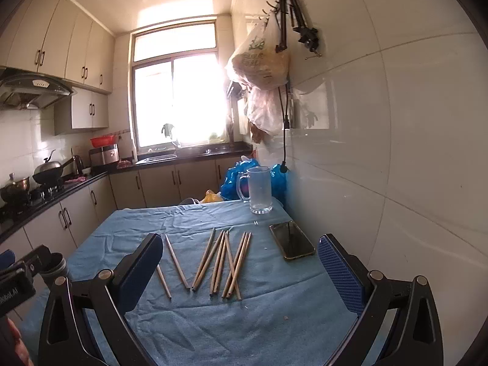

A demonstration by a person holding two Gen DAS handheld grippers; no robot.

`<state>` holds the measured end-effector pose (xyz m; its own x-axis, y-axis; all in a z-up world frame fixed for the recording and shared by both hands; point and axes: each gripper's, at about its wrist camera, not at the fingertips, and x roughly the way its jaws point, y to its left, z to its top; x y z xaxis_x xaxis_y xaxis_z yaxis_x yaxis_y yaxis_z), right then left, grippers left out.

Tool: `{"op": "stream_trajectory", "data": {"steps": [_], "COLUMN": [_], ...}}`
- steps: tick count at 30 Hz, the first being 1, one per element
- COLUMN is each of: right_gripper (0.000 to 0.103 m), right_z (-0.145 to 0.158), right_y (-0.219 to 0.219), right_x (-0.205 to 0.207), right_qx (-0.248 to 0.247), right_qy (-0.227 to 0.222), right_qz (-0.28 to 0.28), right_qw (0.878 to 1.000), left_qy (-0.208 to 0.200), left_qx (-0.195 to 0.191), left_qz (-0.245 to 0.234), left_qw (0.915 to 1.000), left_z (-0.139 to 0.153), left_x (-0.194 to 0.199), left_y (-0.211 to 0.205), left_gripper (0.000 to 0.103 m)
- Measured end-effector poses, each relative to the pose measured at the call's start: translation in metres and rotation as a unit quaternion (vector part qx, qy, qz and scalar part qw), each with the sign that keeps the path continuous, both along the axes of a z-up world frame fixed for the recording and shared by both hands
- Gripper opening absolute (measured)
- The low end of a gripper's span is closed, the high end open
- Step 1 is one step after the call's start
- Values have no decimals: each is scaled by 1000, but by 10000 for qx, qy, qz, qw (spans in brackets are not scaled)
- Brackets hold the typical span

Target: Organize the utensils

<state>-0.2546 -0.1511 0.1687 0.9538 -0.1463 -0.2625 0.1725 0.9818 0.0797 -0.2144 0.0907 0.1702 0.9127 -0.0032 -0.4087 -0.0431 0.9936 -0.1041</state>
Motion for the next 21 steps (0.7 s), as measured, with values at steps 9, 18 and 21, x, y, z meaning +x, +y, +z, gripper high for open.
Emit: {"op": "stream_trajectory", "data": {"steps": [9, 18, 21], "right_gripper": [103, 103, 103], "right_z": [4, -13, -19], "right_y": [3, -12, -21], "right_x": [16, 51, 63], "right_qx": [-136, -62, -36], "right_qy": [4, 444, 620], "right_qz": [208, 274, 260], "right_qw": [9997, 9986, 9977], "left_qy": [331, 779, 942], "left_qx": [49, 310, 338], "left_qz": [1, 29, 15], "left_qw": [9994, 9965, 9950], "left_z": [-4, -18, -21], "left_x": [27, 73, 93], "left_y": [-2, -13, -15], "left_gripper": [103, 103, 103]}}
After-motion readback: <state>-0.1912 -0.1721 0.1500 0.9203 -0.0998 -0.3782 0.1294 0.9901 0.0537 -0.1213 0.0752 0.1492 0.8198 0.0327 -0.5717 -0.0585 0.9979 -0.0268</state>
